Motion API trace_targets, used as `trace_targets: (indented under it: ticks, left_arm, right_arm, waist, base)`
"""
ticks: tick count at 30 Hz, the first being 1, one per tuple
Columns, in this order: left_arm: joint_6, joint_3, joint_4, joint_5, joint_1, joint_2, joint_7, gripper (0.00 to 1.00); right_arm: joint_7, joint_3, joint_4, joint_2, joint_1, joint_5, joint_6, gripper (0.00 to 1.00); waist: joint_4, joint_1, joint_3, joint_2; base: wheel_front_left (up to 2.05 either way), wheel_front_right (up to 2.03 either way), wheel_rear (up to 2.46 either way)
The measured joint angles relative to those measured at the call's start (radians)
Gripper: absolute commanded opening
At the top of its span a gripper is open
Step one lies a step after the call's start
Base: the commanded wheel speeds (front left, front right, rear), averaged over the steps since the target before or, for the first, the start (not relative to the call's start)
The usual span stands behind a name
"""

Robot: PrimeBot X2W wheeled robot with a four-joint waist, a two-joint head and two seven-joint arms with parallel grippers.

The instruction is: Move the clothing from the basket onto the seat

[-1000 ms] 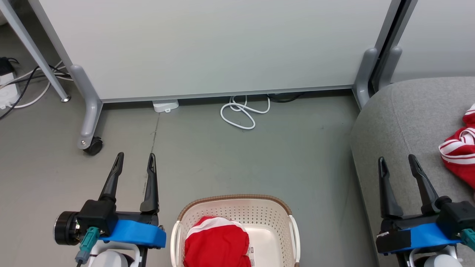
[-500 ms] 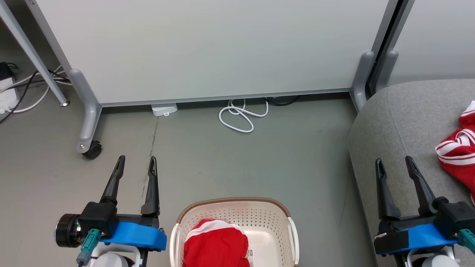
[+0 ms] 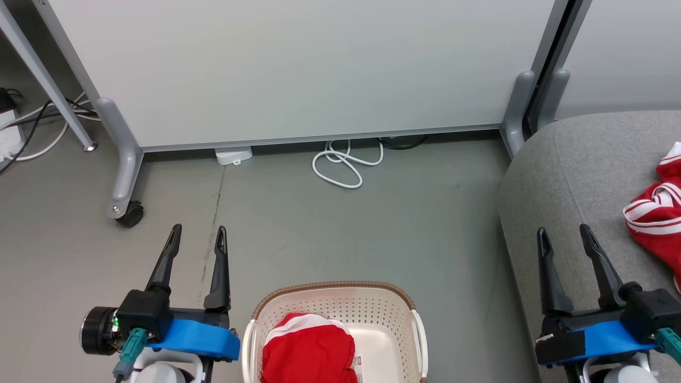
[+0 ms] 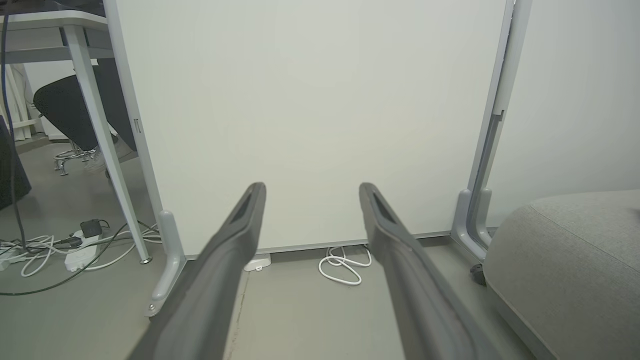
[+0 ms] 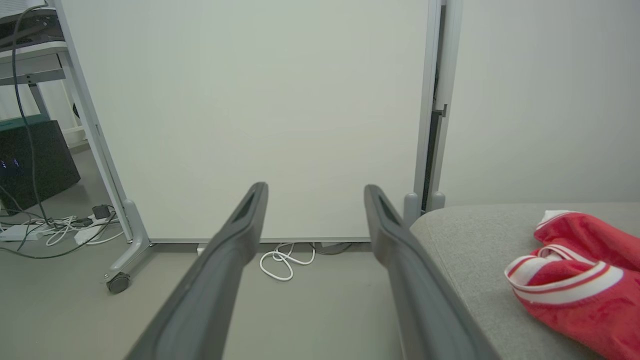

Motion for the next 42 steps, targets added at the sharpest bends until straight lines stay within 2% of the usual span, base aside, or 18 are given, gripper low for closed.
trace_targets:
  ticks: [6, 14, 29, 42]
  left_arm:
    - [-0.01, -0.035, 0.03, 0.018, -0.033, 0.01, 0.0, 1.0]
    - [-0.02, -0.158, 0.145, 0.033, -0.14, 0.058, 0.0, 1.0]
    - [-0.02, -0.511, 0.414, -0.044, -0.39, 0.13, 0.0, 1.0]
    - [-0.02, -0.82, 0.647, -0.094, -0.617, 0.161, 0.0, 1.0]
  right_arm:
    - [0.0, 0.001, -0.001, 0.0, -0.01, 0.001, 0.0, 1.0]
    - [0.0, 0.025, -0.015, 0.0, -0.064, -0.004, 0.0, 1.0]
    - [0.0, 0.067, -0.043, 0.001, -0.207, -0.049, 0.0, 1.0]
    - [0.0, 0.097, -0.078, -0.003, -0.332, -0.06, 0.0, 1.0]
  waist:
    - [-0.003, 0.0, 0.015, 0.0]
    - [-0.018, 0.0, 0.067, 0.0]
    - [-0.057, 0.0002, 0.255, 0.0]
    - [-0.096, 0.0003, 0.461, 0.0]
  base:
    - [0.0, 0.0, 0.0]
    - [0.0, 0.0, 0.0]
    - [0.0, 0.0, 0.0]
    - [0.0, 0.0, 0.0]
